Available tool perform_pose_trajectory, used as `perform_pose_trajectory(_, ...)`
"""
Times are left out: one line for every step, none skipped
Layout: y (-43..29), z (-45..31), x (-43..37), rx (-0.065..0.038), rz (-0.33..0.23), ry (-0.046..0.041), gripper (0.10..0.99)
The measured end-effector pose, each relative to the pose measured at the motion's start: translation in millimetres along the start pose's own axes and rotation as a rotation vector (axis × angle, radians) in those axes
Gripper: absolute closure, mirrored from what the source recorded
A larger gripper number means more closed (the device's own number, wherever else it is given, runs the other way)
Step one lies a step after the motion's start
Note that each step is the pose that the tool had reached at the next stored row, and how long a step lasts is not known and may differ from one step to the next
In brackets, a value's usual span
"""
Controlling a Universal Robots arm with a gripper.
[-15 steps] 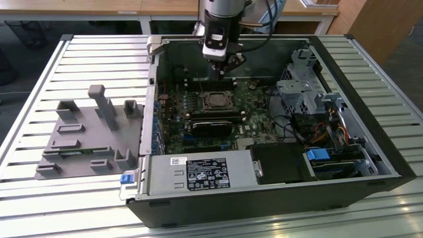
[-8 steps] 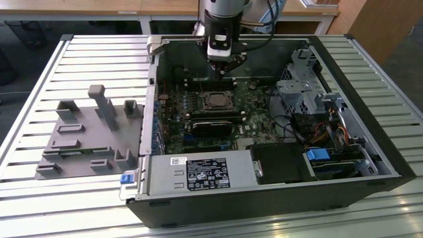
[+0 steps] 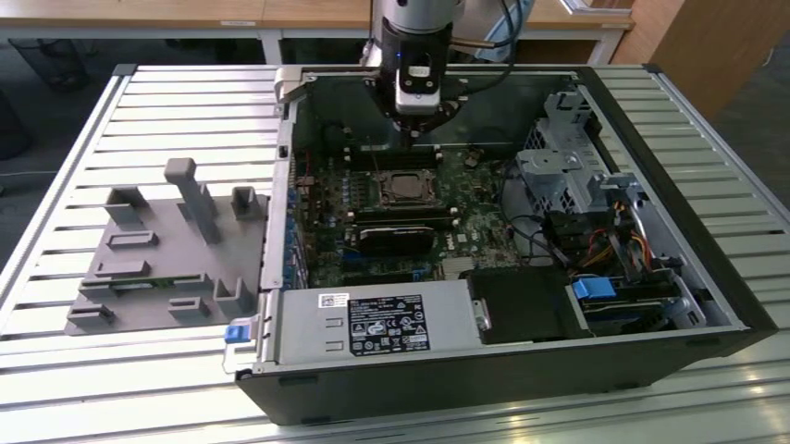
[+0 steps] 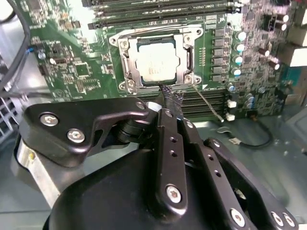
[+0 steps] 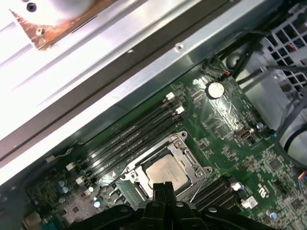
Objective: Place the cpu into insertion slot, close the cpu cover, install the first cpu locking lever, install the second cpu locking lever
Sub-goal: 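Install the first cpu locking lever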
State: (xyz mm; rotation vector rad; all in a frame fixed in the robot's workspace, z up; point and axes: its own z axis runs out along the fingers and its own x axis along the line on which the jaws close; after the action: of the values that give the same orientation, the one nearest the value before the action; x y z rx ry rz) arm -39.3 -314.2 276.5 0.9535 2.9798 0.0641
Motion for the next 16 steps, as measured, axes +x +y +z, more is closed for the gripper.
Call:
perform_pose_trajectory(0.0,0.0,0.0,0.000,-0.018,0.0008,0.980)
perform_pose_trajectory(0.0,0.0,0.0,0.000,-0.036,0.0016,0.980)
perform_pose_trajectory(0.0,0.0,0.0,0.000,-0.054,0.0025,0.980)
perform_pose_trajectory(0.0,0.1,0.0,0.000,-0.072,0.0033,0.980)
perform_pose_trajectory(0.0,0.1,0.0,0.000,-0.090,0.0041,0.980)
perform_pose_trajectory(0.0,0.1,0.0,0.000,-0.108,0.0049,0.980)
perform_pose_trajectory(0.0,0.1,0.0,0.000,-0.128,0.0058,0.980)
perform_pose_trajectory(0.0,0.1,0.0,0.000,-0.146,0.0065,0.980)
perform_pose_trajectory(0.0,0.1,0.0,0.000,-0.164,0.0073,0.980)
perform_pose_trajectory(0.0,0.1,0.0,0.000,-0.182,0.0081,0.980)
perform_pose_trajectory(0.0,0.1,0.0,0.000,-0.198,0.0088,0.980)
perform_pose_trajectory(0.0,0.2,0.0,0.000,-0.213,0.0094,0.980)
perform_pose_trajectory(0.0,0.2,0.0,0.000,-0.229,0.0101,0.980)
perform_pose_trajectory(-0.1,0.2,0.0,0.000,-0.244,0.0108,0.980)
perform_pose_trajectory(0.0,0.2,0.0,0.000,-0.258,0.0113,0.980)
perform_pose_trajectory(0.0,0.3,0.0,0.000,-0.269,0.0118,0.980)
